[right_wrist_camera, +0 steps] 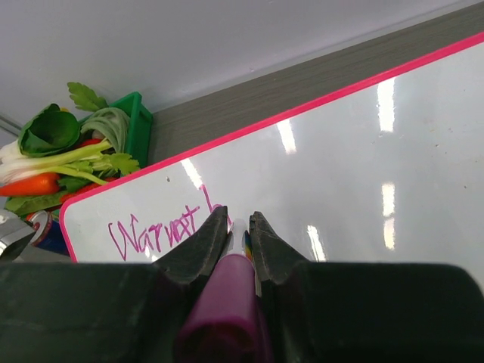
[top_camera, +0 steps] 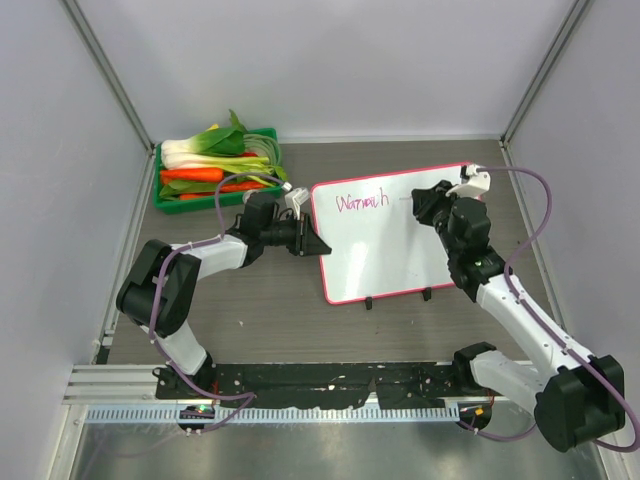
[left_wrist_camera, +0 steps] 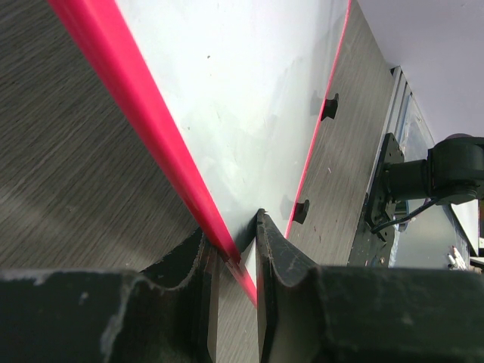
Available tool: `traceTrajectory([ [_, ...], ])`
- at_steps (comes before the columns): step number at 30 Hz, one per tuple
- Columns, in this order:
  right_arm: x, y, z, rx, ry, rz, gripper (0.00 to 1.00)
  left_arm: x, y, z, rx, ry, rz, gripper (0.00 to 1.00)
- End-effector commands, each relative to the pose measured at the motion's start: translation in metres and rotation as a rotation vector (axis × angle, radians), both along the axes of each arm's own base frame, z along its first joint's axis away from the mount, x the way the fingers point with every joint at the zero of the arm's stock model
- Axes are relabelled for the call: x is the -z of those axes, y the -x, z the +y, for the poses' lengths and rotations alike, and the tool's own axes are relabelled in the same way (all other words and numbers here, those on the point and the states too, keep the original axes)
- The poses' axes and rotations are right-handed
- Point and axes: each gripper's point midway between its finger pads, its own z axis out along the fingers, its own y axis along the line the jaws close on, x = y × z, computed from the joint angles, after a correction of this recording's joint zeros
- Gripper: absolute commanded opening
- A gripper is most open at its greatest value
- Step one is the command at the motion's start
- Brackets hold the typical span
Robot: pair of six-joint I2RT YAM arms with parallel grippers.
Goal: Write a sentence on the whiteboard
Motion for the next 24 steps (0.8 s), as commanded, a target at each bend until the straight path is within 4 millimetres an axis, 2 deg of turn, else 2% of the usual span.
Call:
traceTrajectory([
  [1,-0.045,-0.016,-0.005,0.045,-0.034,-0.132,0.01,0.040,0.010,0.006,0.016,-0.131,-0.003,0.00],
  [7,-0.045,-0.032,-0.007,0.080,-0.005,-0.122,0.01,0.039,0.009,0.006,0.016,-0.130,-0.007,0.00],
  [13,-0.042,-0.034,-0.017,0.126,0.030,-0.117,0.01,0.040,0.008,0.006,0.015,-0.132,-0.006,0.00],
  [24,-0.019,-0.042,-0.025,0.163,0.058,-0.064,0.01,0.040,0.008,0.007,0.014,-0.135,-0.008,0.00],
])
